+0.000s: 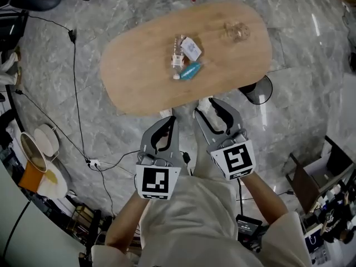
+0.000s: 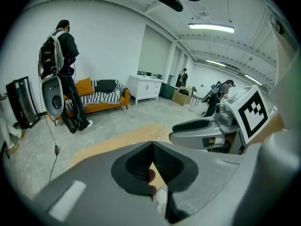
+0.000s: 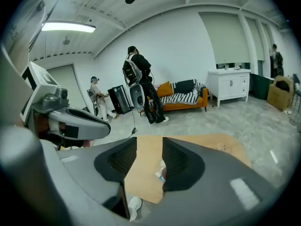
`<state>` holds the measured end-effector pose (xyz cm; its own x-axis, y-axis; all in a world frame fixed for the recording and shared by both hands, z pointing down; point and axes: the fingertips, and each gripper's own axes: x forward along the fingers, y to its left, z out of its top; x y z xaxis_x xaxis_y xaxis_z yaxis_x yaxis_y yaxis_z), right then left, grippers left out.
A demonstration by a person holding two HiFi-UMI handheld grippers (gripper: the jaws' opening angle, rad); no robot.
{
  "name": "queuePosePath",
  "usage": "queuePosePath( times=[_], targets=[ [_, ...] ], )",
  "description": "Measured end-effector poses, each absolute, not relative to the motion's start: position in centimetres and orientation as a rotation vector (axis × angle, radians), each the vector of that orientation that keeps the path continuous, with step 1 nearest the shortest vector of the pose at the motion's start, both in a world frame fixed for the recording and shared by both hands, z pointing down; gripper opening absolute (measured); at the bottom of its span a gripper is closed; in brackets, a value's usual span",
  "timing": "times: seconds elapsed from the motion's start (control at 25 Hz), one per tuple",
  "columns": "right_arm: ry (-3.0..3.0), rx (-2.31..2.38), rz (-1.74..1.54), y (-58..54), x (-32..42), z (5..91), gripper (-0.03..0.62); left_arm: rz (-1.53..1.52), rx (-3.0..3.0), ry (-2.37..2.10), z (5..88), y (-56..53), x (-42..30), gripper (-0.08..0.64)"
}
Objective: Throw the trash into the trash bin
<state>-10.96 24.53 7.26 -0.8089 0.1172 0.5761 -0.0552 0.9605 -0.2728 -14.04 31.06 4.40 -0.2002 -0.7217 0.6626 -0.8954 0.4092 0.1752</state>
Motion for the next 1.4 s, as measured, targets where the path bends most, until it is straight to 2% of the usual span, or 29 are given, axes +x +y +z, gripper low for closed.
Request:
queuePosePath(
  times=[0.44,0.8,0.92,1.08,1.4],
  targets=[
    [-2.439,-0.102,0.359,20.2,-13.6,17.3,0.19,0.401,1.24,-1.958,14.6,28.3,-15.4,0.0],
    [-2.379,-0.156,0.313,19.0,-16.4,25.6,0.261,0.391,1.185,-1.94,21.0,28.1,-16.2,0.0],
    [-2.356,-0.177,0.314,18.8,-17.7,28.5,0.261,0.411,1.175,-1.937,22.7,28.1,-16.9,0.0],
    [-2.331,-0.182,0.245,17.8,-18.4,32.9,0.291,0.402,1.158,-1.927,25.5,28.0,-17.0,0.0],
    [-2.264,-0.23,0.229,16.6,-19.0,37.5,0.323,0.354,1.123,-1.909,27.7,28.2,-17.1,0.0]
  ],
)
